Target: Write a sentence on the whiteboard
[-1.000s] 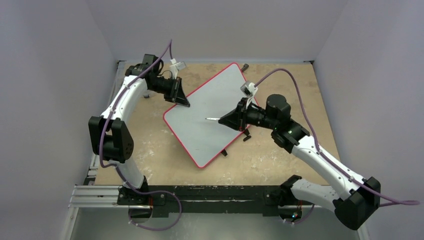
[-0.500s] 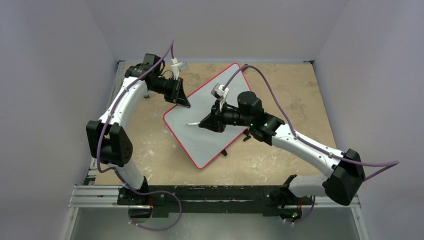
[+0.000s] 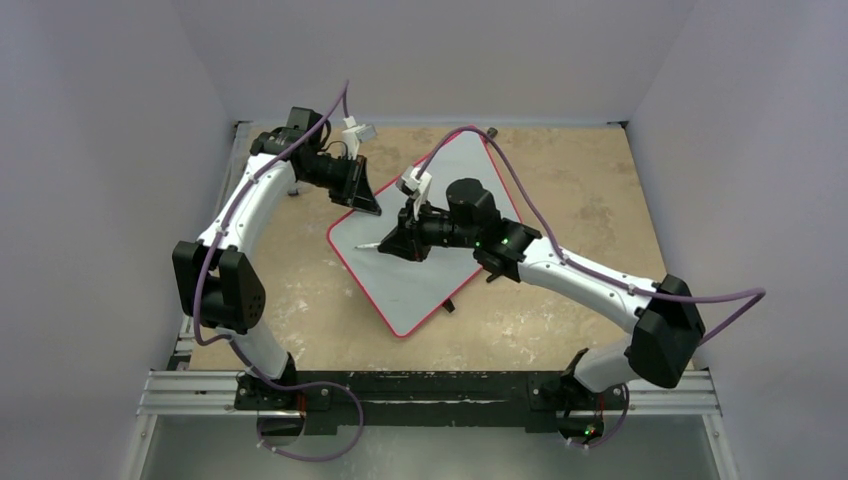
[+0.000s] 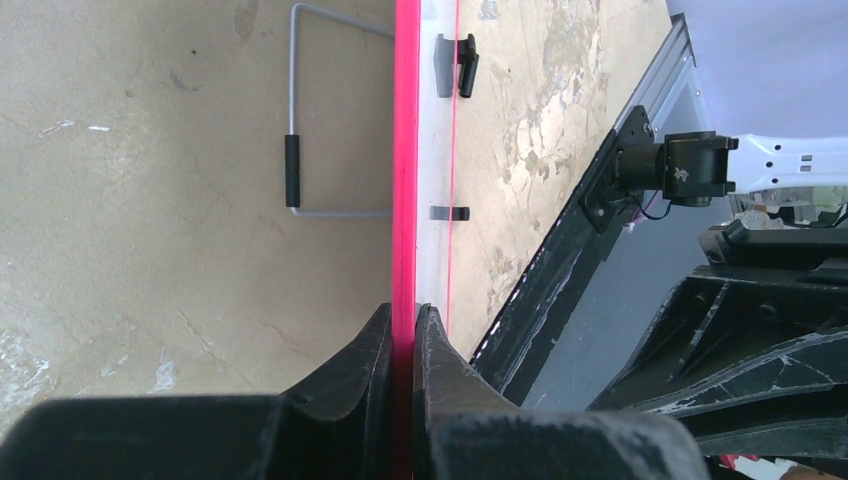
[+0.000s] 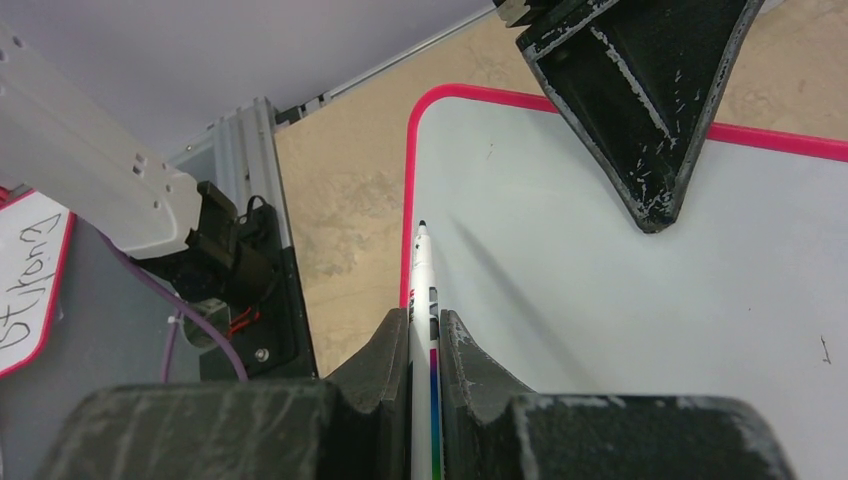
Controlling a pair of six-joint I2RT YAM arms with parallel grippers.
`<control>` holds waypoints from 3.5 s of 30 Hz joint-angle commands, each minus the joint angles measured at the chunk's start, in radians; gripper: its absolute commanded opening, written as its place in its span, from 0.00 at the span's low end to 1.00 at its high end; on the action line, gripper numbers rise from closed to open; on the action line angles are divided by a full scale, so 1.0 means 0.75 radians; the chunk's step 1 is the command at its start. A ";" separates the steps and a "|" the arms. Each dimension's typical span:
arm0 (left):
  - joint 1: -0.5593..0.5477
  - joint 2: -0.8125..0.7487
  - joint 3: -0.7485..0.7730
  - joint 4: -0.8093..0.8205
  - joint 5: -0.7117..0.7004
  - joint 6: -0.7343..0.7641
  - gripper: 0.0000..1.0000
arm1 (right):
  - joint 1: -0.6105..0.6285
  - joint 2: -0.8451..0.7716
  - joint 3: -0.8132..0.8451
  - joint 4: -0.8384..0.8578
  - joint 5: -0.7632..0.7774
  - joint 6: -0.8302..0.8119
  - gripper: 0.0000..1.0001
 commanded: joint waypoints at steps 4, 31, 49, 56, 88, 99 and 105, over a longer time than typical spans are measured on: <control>-0.014 -0.037 -0.008 0.044 -0.206 0.084 0.00 | 0.008 0.062 0.105 0.081 0.075 0.036 0.00; -0.028 -0.041 -0.009 0.037 -0.221 0.086 0.00 | 0.010 0.120 0.043 0.066 0.132 0.048 0.00; -0.030 -0.038 -0.007 0.033 -0.223 0.086 0.00 | 0.010 -0.009 -0.118 0.064 0.115 0.095 0.00; -0.029 -0.038 -0.007 0.034 -0.221 0.086 0.00 | 0.009 -0.021 -0.009 0.045 0.063 0.110 0.00; -0.036 -0.055 -0.016 0.038 -0.206 0.088 0.00 | 0.010 0.133 0.147 0.000 0.152 0.127 0.00; -0.035 -0.057 -0.015 0.038 -0.203 0.088 0.00 | 0.008 0.123 0.133 -0.045 0.232 0.102 0.00; -0.035 -0.057 -0.015 0.037 -0.203 0.088 0.00 | 0.006 0.110 0.114 -0.054 0.287 0.093 0.00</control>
